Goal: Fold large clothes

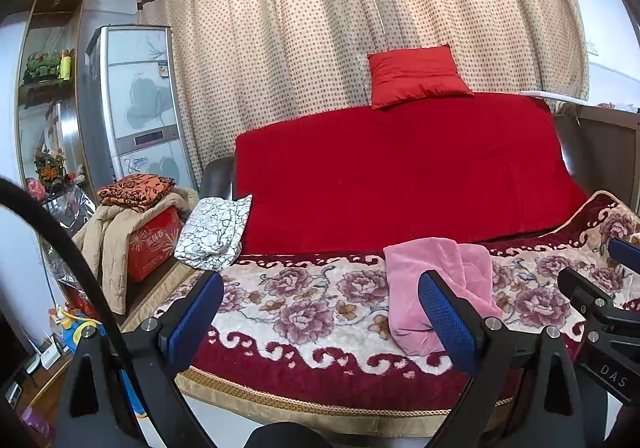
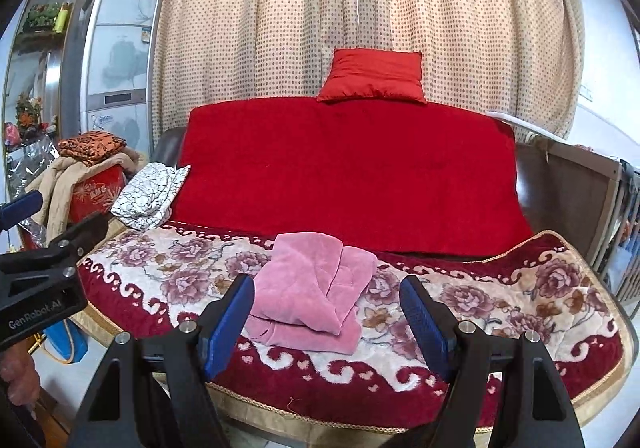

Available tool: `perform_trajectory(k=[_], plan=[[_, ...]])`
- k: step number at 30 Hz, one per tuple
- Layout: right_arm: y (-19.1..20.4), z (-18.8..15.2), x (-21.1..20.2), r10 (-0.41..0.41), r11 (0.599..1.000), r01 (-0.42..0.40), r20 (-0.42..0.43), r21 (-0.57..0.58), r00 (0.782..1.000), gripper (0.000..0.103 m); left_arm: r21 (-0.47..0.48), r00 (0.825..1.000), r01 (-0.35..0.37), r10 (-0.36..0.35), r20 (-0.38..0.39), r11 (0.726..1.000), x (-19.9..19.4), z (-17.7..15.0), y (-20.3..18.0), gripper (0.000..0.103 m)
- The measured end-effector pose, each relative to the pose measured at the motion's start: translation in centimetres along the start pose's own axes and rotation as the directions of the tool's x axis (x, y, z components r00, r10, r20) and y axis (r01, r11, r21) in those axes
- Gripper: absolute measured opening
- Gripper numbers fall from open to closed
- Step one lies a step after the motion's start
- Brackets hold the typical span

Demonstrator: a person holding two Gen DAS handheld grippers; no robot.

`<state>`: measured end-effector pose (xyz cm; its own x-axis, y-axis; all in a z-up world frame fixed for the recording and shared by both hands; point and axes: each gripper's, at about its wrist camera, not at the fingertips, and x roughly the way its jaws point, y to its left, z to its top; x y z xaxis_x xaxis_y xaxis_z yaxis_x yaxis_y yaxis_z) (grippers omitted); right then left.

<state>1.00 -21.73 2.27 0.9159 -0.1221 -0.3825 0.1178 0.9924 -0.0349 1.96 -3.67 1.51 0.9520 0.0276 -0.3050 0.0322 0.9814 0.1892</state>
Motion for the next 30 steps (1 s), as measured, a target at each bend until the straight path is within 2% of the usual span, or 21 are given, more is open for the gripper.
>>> perform_trajectory(k=[20,30], plan=[[-1.0,0.3,-0.3,-0.034,0.998,0.034,-0.006,0.047,0.999,0.078,-0.007,1.0,-0.013,0.013,0.008,1.0,-0.3,-0.4,0.5,0.098],[-0.4,-0.1,0.3,-0.03,0.999,0.032,-0.052,0.039,0.998,0.078,-0.03,1.0,-0.012,0.012,0.006,0.999,-0.3,-0.7,1.5,0.098]])
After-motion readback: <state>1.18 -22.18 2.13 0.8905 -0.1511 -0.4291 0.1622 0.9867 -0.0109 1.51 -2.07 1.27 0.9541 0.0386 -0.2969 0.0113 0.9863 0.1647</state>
